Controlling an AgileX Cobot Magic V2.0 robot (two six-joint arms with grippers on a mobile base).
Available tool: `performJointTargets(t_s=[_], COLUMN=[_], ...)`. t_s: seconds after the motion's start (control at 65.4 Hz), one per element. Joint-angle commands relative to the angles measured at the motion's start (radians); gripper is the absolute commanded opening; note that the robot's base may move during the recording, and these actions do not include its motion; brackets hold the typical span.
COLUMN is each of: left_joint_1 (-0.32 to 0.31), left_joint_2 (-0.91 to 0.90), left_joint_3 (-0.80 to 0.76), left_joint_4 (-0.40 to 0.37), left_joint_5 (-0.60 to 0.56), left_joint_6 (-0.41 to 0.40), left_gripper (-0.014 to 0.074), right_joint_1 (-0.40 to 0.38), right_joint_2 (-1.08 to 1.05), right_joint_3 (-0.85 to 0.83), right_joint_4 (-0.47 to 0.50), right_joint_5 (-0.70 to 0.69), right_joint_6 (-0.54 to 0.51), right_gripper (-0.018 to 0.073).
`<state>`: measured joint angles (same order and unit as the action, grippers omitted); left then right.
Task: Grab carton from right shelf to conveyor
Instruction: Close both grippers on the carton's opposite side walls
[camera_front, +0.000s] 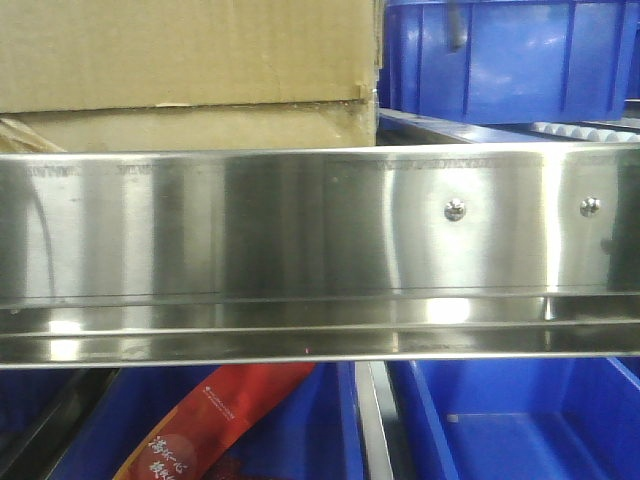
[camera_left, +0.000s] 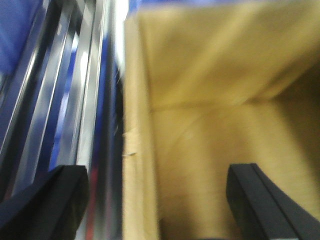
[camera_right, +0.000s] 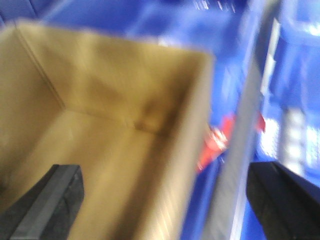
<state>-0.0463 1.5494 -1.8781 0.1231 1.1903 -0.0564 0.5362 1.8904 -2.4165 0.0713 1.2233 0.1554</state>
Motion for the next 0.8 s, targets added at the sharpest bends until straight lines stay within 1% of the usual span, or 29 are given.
performJointTargets(t_s=[0.0,0.26,0.566,0.597,0.627,0.688,0.734,0.75,0.765,0.78], left_joint_1=[0.011,0.053,0.053,0.053,0.053,0.053,0.053,0.053,0.053,0.053], left_joint_2=[0.030,0.114,0.148,0.148,0.148,0.147,0.147,0.147,0.147,0.147], left_joint_3=[-0.009,-0.009,-0.009,-0.009,-0.009,-0.009,-0.009,-0.009,-0.009,-0.009], left_joint_4=[0.007,-0.009,-0.016,-0.016,-0.016,-0.016,-0.016,-0.016,-0.016,-0.016], left_joint_5=[0.018,0.025,0.025,0.025,0.025,0.025,0.025,0.025,0.023,0.023], left_joint_6=[-0.009,-0.009,-0.009,-0.009,-0.009,-0.009,-0.009,-0.009,-0.009,-0.009], left_gripper=[0.0462,0.0462,0.0462,0.0462,0.0462,0.0460,0.0441,0.0432,0.0420,0.0405], right_joint_1=[0.012,0.023,0.023,0.023,0.023,0.023,0.023,0.023,0.023,0.023], right_joint_2=[0.041,0.133,0.183,0.183,0.183,0.183,0.183,0.183,0.183,0.183], right_joint_3=[-0.040,-0.040,-0.040,-0.040,-0.040,-0.040,-0.040,-0.040,-0.040,-0.040], right_joint_4=[-0.016,-0.021,-0.025,-0.025,-0.027,-0.030,-0.032,-0.032,-0.032,-0.032], right_joint_5=[-0.002,-0.002,-0.002,-0.002,-0.002,-0.002,-0.002,-0.002,-0.002,-0.002], right_joint_6=[0.013,0.019,0.019,0.019,0.019,0.019,0.019,0.019,0.019,0.019], right_gripper=[0.0559,0.0559,0.0559,0.0549,0.0521,0.0421,0.0319,0.0259,0.0218,0.0197])
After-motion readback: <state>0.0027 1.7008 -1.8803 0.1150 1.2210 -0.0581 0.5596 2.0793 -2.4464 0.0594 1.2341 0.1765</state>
